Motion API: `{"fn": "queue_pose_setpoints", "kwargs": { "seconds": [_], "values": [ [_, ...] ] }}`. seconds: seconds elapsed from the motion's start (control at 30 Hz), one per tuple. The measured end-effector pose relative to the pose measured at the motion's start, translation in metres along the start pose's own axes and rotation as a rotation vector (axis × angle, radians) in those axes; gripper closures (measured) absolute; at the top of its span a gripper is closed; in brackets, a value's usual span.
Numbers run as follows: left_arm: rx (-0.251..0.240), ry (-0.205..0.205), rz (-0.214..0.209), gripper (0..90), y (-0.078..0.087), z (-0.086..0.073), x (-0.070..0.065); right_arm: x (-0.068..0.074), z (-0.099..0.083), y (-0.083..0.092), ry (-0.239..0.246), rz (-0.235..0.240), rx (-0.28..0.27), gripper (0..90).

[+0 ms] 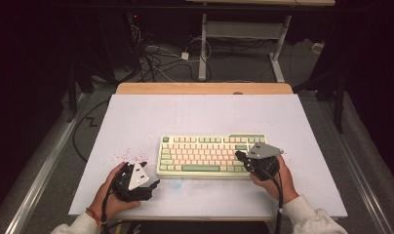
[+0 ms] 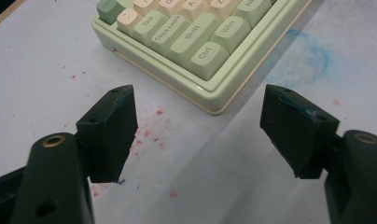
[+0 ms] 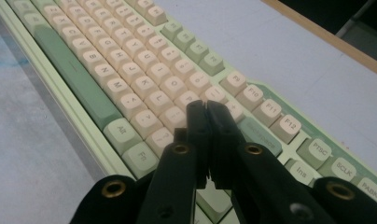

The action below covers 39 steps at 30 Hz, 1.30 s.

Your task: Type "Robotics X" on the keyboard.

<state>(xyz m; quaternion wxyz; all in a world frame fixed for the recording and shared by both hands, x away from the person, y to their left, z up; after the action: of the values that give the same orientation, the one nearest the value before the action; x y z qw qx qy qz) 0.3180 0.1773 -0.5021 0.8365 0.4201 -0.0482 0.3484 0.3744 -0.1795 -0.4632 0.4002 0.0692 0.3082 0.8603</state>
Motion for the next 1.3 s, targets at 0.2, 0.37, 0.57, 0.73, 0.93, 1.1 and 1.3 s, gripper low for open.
{"fn": "queue_pose_setpoints", "kwargs": {
  "seconds": [0.2, 0.37, 0.57, 0.73, 0.93, 1.1, 1.3],
  "values": [
    [-0.007, 0.008, -0.021, 31.6, 0.001, 0.000, 0.000, -0.004, -0.009, -0.003, 0.002, -0.005, 0.038, 89.0],
    [-0.017, 0.021, -0.044, 38.9, 0.003, 0.001, 0.001, -0.008, -0.016, -0.007, 0.001, -0.011, 0.066, 89.0],
    [-0.045, 0.048, -0.093, 62.5, 0.008, 0.003, 0.004, -0.010, -0.022, -0.010, -0.010, -0.010, 0.093, 89.1],
    [-0.078, 0.078, -0.129, 79.4, 0.013, 0.005, 0.009, -0.009, -0.024, -0.011, -0.021, -0.009, 0.096, 89.8],
    [-0.079, 0.075, -0.140, 87.0, 0.017, 0.009, 0.010, -0.009, -0.025, -0.011, -0.023, -0.008, 0.088, 89.8],
    [-0.073, 0.073, -0.139, 87.2, 0.017, 0.012, 0.013, -0.009, -0.024, -0.011, -0.024, -0.012, 0.090, 89.8],
    [-0.059, 0.074, -0.145, 87.2, 0.010, 0.023, 0.019, -0.009, -0.025, -0.011, -0.028, -0.012, 0.087, 89.9]
  ]
}}
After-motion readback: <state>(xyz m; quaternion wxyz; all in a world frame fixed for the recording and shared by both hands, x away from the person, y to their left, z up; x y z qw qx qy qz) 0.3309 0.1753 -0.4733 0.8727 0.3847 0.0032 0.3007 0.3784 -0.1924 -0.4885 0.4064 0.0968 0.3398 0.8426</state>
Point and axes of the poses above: each handheld gripper's, and its own axes: y roughly backward along the jaws, z roughly out of its top, x roughly to its left, the point moved 4 cm from there along -y, roughly forward along the jaws, and after that the axes turned 8 degrees about -y, right-handed, at the moved point
